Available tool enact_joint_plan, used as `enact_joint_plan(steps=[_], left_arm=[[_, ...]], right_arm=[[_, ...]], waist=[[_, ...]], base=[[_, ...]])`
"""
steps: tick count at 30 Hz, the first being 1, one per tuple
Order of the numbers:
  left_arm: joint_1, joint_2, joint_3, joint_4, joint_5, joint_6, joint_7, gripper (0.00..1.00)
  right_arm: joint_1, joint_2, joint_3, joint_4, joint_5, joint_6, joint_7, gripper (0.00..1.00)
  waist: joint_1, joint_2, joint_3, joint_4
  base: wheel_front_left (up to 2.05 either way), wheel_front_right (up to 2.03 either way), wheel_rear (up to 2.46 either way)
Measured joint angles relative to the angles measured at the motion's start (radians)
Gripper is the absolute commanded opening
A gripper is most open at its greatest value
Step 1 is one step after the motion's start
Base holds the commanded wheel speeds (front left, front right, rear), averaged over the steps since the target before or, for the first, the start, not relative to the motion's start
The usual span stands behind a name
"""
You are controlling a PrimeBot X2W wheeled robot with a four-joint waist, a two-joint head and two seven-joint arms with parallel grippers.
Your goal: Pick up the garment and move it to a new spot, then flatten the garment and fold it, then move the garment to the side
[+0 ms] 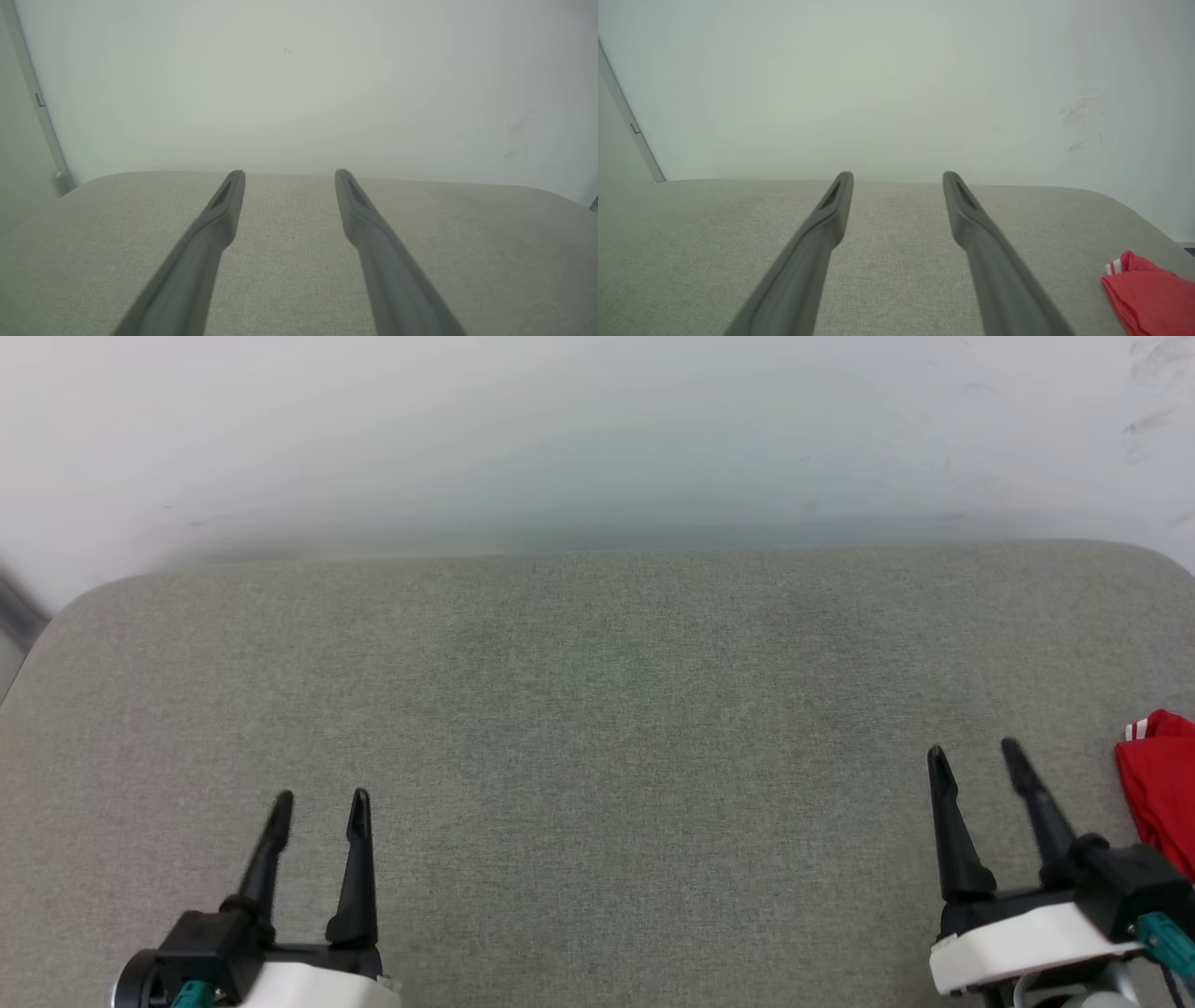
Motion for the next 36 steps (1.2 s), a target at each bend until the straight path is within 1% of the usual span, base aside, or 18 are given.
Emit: enact_joint_plan(steps=[5, 21, 36], left_arm=[[0.019, -0.003, -0.003, 0.049, -0.006, 0.0, 0.005, 0.0], [-0.008, 0.001, -0.001, 0.104, -0.313, -0.001, 0.072, 0.0], [-0.042, 0.006, 0.003, 0.145, -0.557, -0.006, 0.128, 0.0]], right_arm=[[0.029, 0.0, 0.001, 0.043, 0.008, 0.0, 0.002, 0.0], [0.025, -0.003, -0.003, 0.08, 0.321, 0.0, 0.063, 0.0], [0.005, -0.006, -0.011, 0.107, 0.572, 0.0, 0.112, 0.0]], waist=[[0.0, 0.0, 0.0, 0.0], [0.0, 0.0, -0.004, -0.002], [0.0, 0.0, -0.008, -0.003]], base=[[0.0, 0.0, 0.0], [0.0, 0.0, 0.0], [0.0, 0.0, 0.0]])
